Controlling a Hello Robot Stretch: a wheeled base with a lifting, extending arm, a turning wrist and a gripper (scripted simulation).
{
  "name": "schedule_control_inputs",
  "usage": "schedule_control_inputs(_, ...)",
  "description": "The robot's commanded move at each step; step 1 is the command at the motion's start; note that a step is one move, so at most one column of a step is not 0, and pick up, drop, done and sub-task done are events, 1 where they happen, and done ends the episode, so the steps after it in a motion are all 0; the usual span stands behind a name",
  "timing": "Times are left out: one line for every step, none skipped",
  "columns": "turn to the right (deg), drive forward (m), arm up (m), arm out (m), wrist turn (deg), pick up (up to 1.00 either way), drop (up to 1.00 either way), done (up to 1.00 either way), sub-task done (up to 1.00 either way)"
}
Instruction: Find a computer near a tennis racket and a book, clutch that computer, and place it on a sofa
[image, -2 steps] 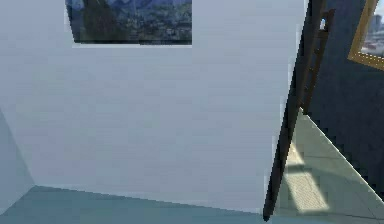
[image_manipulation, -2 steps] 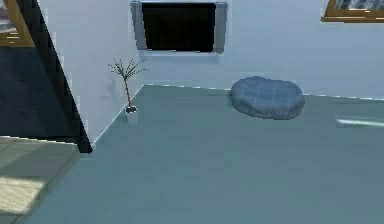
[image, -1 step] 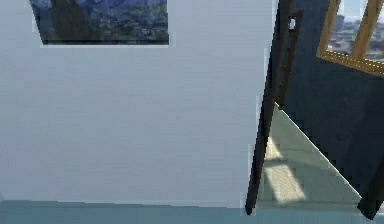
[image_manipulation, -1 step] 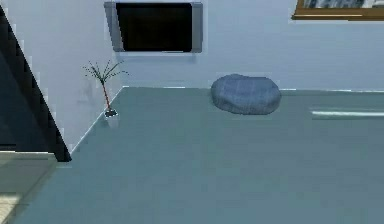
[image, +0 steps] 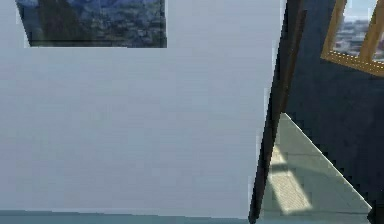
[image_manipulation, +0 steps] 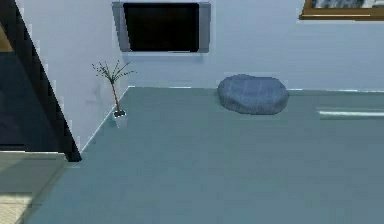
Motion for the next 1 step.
schedule_control_inputs(45.0,0.00,0.00,0.00,0.0,0.00,0.00,0.00,0.00)
